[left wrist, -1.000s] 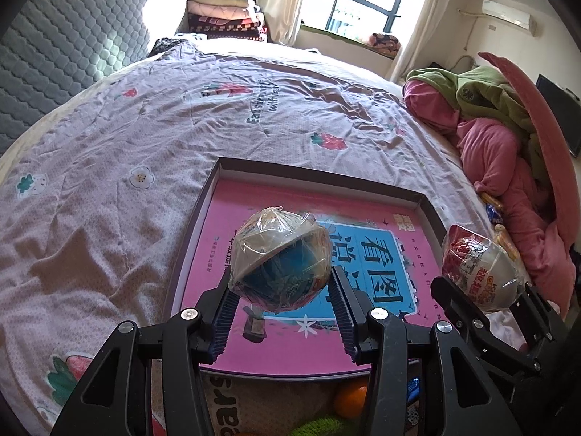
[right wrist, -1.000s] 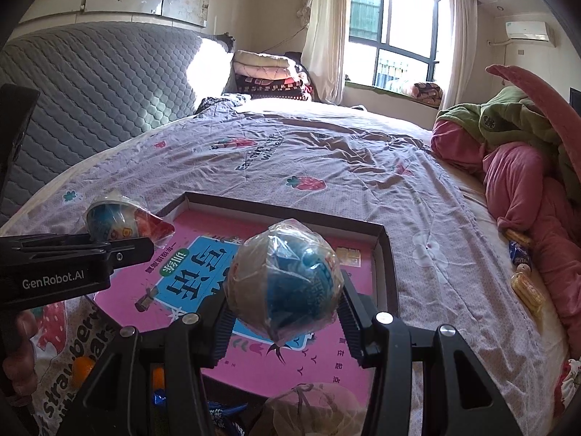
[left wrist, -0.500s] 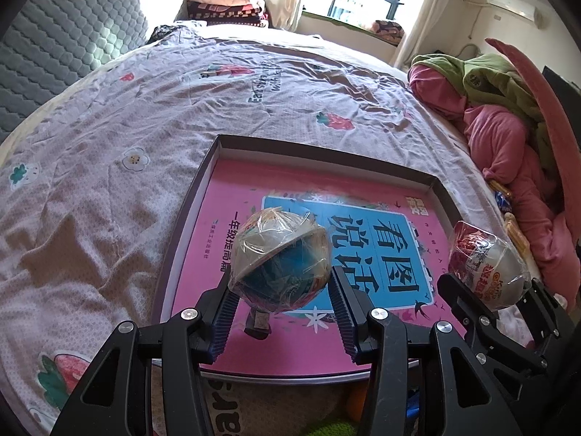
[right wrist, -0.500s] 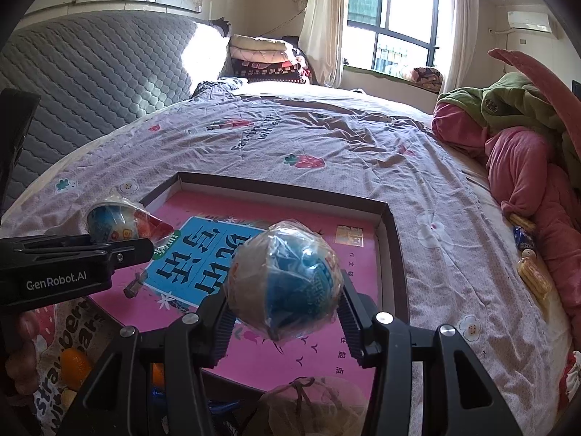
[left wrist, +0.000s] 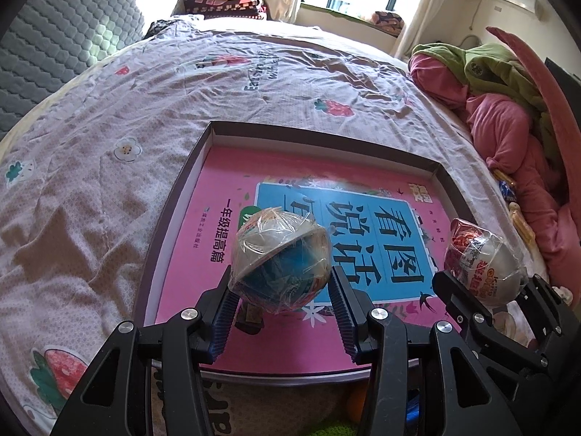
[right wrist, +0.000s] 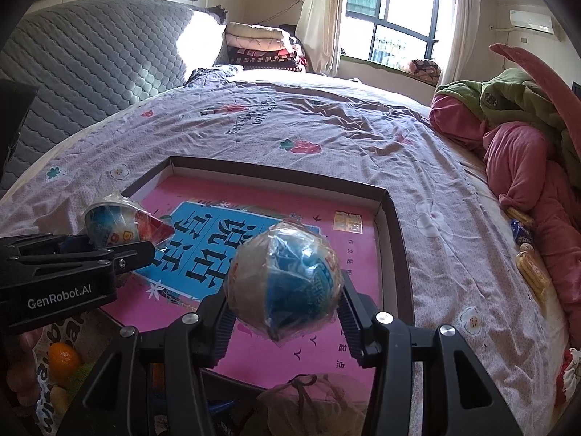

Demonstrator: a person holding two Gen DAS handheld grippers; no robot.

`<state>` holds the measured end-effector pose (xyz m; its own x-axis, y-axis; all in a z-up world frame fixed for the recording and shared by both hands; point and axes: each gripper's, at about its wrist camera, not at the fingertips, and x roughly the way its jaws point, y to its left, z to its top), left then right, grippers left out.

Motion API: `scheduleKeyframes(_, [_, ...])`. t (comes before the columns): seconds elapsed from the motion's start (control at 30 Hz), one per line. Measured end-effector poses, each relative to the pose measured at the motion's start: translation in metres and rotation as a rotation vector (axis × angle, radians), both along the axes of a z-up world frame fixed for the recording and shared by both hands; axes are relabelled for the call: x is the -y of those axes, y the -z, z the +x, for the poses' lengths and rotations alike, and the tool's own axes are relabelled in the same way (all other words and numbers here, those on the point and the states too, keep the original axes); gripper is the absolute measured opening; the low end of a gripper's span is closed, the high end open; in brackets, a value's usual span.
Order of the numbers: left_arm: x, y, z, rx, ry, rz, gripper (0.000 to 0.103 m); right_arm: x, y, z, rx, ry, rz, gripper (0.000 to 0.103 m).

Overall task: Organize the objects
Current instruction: 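Carry the wrapped ball with the right tool over the pink book tray, then lower the wrapped ball into the tray and open the right tool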

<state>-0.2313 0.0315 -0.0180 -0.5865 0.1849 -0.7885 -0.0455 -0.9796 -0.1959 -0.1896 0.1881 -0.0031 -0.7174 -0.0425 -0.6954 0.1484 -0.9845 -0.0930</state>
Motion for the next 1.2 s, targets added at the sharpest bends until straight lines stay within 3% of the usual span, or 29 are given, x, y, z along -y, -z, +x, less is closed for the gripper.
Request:
scheduleKeyframes(0.5, [0.000,0.006,-0.002,0.029,0.002,-0.007,0.051,-0.014,0.013,-0.007,0.091,0.053,-0.030,0.051])
scheduleKeyframes(0.87, [0.001,0.007,-0.002,0.034,0.007,-0.007,0.051,-0.016,0.012,-0.007,0.103,0.065,-0.045,0.051])
scheduleKeyframes(1.2, [0.002,0.007,-0.002,0.038,0.010,-0.009,0.051,-0.020,0.008,-0.005,0.102,0.070,-0.061,0.061])
